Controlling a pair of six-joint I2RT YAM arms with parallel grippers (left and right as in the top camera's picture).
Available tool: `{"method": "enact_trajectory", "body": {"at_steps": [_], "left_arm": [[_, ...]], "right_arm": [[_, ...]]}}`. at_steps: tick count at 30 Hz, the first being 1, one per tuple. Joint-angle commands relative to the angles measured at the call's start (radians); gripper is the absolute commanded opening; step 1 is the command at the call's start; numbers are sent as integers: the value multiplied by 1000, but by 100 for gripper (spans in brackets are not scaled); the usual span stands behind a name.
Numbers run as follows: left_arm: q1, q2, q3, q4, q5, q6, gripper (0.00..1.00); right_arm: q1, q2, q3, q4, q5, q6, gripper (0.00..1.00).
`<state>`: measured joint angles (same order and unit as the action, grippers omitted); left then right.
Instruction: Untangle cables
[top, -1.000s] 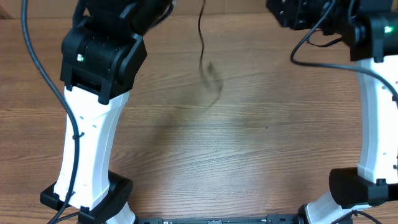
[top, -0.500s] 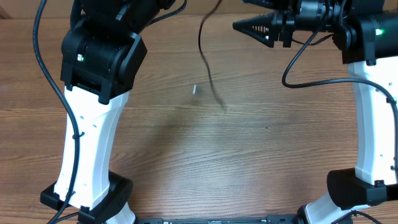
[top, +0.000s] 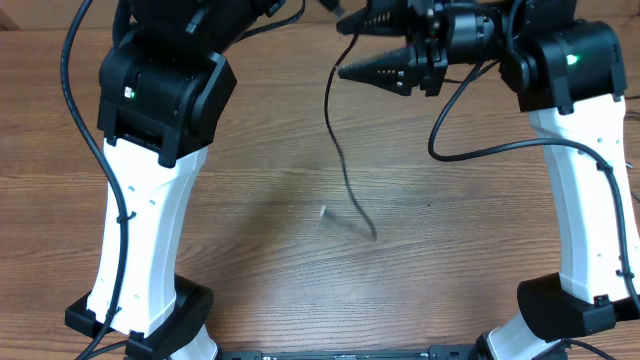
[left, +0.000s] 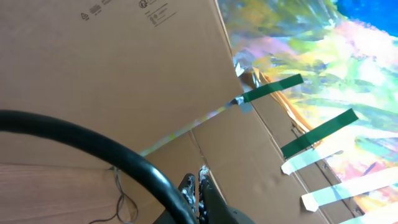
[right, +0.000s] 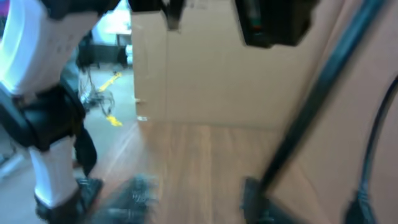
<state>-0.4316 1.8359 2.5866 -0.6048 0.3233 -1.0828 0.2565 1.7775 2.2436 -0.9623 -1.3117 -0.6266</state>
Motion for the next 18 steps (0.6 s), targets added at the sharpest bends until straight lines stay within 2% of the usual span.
{"method": "enact_trajectory", "body": {"at_steps": [1,7,8,9,11,12,13,14,15,18], "left_arm": [[1,3,2,8,13,-22,4],[2,3,2,7,14,-11,5],[5,3,2,6,21,-10,14],[9,2,2,0,36,-9,33],[23,0,2,-6,81,-4,64],[29,-2,2,-1,108,22,72],[35,-5,2,11,143,93,80],[36,-11,2,21,169,195,97],[36,-21,3,16,180,294,100],[24,-63,3,-59,167,542,100]], "right_arm": [[9,-1,3,4,-14,-3,4],[5,-1,3,8,-14,-3,4],[-1,-1,3,8,-10,-3,4],[-9,-1,2,7,3,-3,4],[-28,-1,2,4,42,-3,4],[-40,-1,2,-3,73,-3,4],[-50,-1,3,-11,108,-3,4],[-63,-1,3,-22,158,-3,4],[-76,-1,3,-32,204,-3,4],[-116,-1,3,-50,285,-3,4]]}}
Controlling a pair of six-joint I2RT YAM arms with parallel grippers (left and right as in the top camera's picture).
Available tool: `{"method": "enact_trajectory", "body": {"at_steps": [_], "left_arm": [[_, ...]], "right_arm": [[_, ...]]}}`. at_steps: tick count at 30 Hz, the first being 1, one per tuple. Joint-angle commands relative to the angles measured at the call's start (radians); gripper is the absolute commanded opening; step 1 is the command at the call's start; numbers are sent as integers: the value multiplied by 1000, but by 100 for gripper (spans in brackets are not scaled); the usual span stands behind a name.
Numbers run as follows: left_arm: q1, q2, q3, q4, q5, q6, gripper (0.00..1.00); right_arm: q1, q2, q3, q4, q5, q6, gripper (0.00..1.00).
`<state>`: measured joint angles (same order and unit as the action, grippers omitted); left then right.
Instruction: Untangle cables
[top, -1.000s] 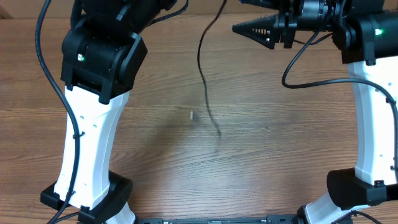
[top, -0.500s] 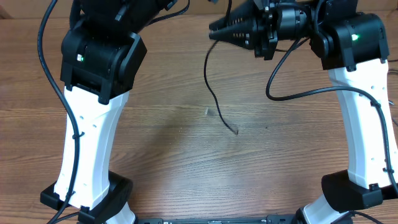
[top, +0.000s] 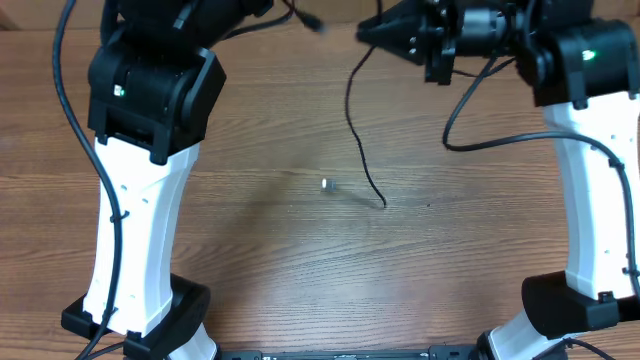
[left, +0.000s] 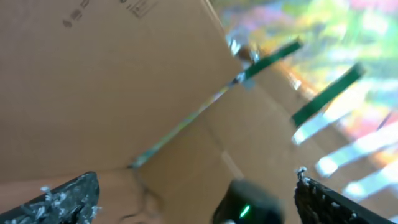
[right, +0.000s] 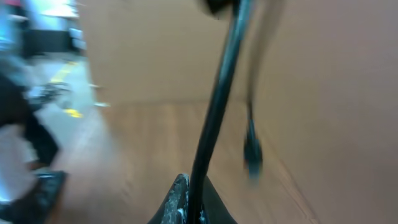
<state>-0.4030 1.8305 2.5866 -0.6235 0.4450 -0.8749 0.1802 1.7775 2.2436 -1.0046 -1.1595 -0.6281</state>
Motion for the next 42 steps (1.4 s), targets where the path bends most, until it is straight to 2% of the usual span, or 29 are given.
{"method": "enact_trajectory", "body": {"at_steps": [1,7,12,14,19,22,26,28,29,35,42], "left_arm": [[-6,-72,3,-85,22,389,100],[-10,-154,3,-347,-90,658,100],[-10,-198,3,-532,-97,885,100],[-10,-212,3,-595,-97,927,100],[-12,-220,2,-708,-98,994,100],[-31,-206,2,-752,-120,1011,100],[-85,-181,2,-777,-240,1010,100],[-127,-169,2,-777,-313,1010,100],[-149,-163,2,-774,-349,1010,100],[-217,-143,2,-762,-455,1010,100],[-233,-140,2,-776,-473,1010,100]], "right_arm": [[-57,-1,3,-7,153,-2,4],[-169,-1,3,12,363,14,4],[-296,-1,3,69,472,90,4],[-350,-1,3,99,487,126,4],[-512,-1,3,207,608,291,4],[-595,-2,3,265,797,409,4],[-690,-16,3,298,1228,631,4],[-719,-35,3,251,1596,866,4],[-728,-49,3,219,1727,893,4],[-775,-92,3,187,2039,860,4],[-883,-127,3,227,2051,864,4]]}}
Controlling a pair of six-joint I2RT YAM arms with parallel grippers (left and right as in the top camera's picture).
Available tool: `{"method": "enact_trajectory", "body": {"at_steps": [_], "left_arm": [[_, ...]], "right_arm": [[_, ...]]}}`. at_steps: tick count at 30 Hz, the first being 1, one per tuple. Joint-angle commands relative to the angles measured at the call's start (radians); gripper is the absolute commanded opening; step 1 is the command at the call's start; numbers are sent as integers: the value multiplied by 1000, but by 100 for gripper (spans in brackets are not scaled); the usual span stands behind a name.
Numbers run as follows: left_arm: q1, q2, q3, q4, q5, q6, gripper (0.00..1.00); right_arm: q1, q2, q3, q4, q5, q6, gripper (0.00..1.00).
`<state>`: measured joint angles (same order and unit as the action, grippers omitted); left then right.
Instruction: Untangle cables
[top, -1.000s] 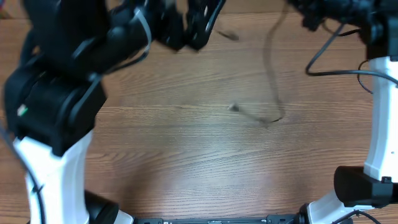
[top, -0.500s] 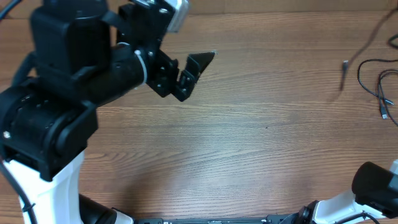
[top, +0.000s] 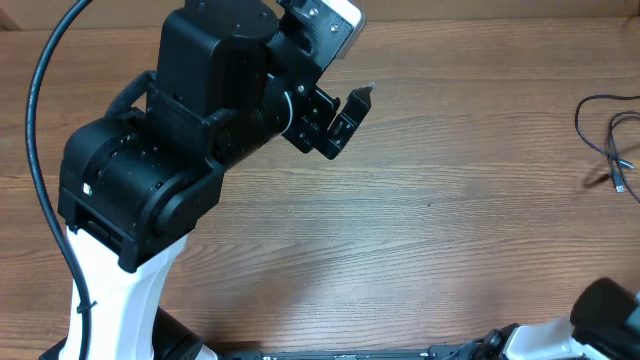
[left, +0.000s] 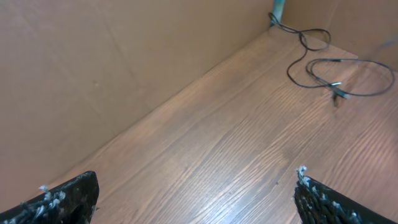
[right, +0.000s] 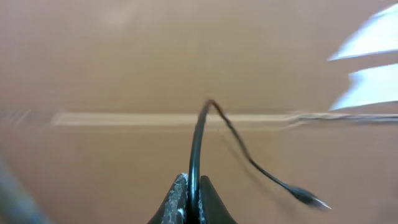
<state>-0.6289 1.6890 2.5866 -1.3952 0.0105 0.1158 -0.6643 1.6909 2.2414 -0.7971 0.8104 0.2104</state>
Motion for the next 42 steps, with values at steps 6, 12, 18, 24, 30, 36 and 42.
{"method": "enact_trajectory", "body": {"at_steps": [6,12,18,24,30,36,42], "left_arm": [[-7,2,2,-3,-37,19,100],[-8,2,2,-10,-37,19,100],[-8,2,2,-19,-37,19,99],[-8,2,2,-26,-37,19,99],[-8,3,2,-21,-35,19,99],[-8,3,2,-21,-16,19,99],[-23,3,2,-37,-22,19,100]], "right_arm": [[-98,-40,5,111,-47,28,4],[-104,-32,52,215,-145,-24,4],[-121,61,39,124,-183,2,4],[-132,146,-108,44,-357,83,4],[-131,176,-357,116,-537,132,4],[-127,176,-581,195,-738,289,4],[-126,172,-654,217,-801,344,100]]}}
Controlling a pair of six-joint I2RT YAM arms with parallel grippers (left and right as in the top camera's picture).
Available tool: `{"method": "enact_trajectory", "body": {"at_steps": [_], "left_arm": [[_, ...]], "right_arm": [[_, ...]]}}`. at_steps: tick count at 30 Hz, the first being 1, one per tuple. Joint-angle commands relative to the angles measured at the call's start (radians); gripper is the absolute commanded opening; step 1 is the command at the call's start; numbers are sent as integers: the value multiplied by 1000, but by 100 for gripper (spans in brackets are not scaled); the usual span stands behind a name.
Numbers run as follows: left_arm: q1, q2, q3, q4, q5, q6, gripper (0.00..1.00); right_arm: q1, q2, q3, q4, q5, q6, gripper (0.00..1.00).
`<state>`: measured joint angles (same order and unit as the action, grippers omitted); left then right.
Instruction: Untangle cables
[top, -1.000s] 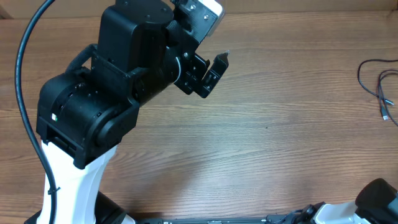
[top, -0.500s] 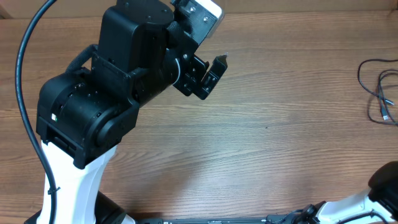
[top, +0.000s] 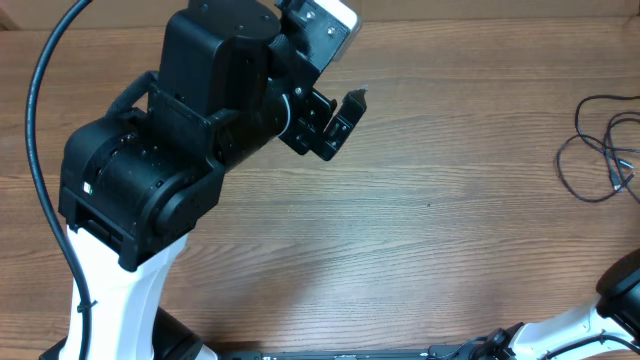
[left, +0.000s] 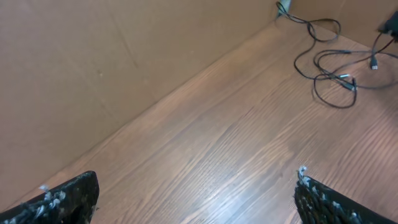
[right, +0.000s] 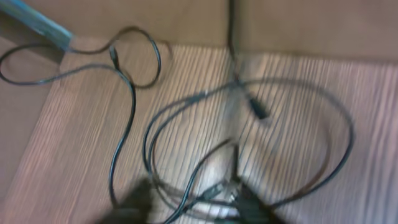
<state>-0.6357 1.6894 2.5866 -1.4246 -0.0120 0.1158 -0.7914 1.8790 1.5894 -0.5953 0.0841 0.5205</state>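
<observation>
Thin black cables (top: 598, 150) lie in loose overlapping loops at the table's far right edge. They also show far off at the upper right of the left wrist view as cables (left: 329, 65). The right wrist view is blurred: my right gripper (right: 194, 198) hangs low over the cable loops (right: 205, 143), its fingers apart, with a plug and crossing strands between them. My left gripper (left: 198, 175) is wide open above bare wood at the back middle, seen from overhead as the left gripper (top: 345, 110). It holds nothing.
A cardboard wall (left: 93, 68) runs along the back of the wooden table (top: 400, 230). The bulky left arm (top: 190, 130) fills the left half of the overhead view. Part of the right arm (top: 622, 285) shows at the lower right corner.
My right gripper was shut on a thin cable held up before the cardboard; now it is open low over the loops. One more loop lies on the table's right edge. The left arm barely moved.
First both grippers were high at the back middle, the left one shut, a cable hanging down to the table from the right one. Then the left was open and the right still held the cable. Later the cable was at the right edge, where it now lies released.
</observation>
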Motion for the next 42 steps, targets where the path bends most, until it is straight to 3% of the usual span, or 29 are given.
{"method": "enact_trajectory", "body": {"at_steps": [1,8,12,17,21,24,28,31,36,38,42], "left_arm": [[-16,3,2,-11,-1,19,100],[-16,3,2,-1,-25,15,100],[-16,3,2,66,-74,15,100],[-16,3,2,315,-203,15,100],[-12,4,2,612,-312,29,100],[-12,5,2,773,-338,124,100],[-12,5,-1,828,-338,248,100],[-13,-9,-13,821,-375,257,100],[-14,-140,-194,784,-442,254,100],[-14,-223,-314,780,-462,246,100],[-14,-388,-550,780,-463,185,100]], "right_arm": [[1,-18,3,16,-93,3,100],[29,-139,82,11,-166,-180,100],[84,-274,160,11,-393,-322,100],[226,-410,315,54,-735,-340,100],[405,-447,432,118,-836,-340,100],[560,-457,478,151,-885,-348,100],[760,-461,478,147,-1143,-516,100],[882,-473,468,50,-1075,-541,100],[995,-622,302,-76,-777,-751,100],[1007,-729,179,-57,-647,-765,100],[1005,-971,-93,90,-621,-721,100]]}}
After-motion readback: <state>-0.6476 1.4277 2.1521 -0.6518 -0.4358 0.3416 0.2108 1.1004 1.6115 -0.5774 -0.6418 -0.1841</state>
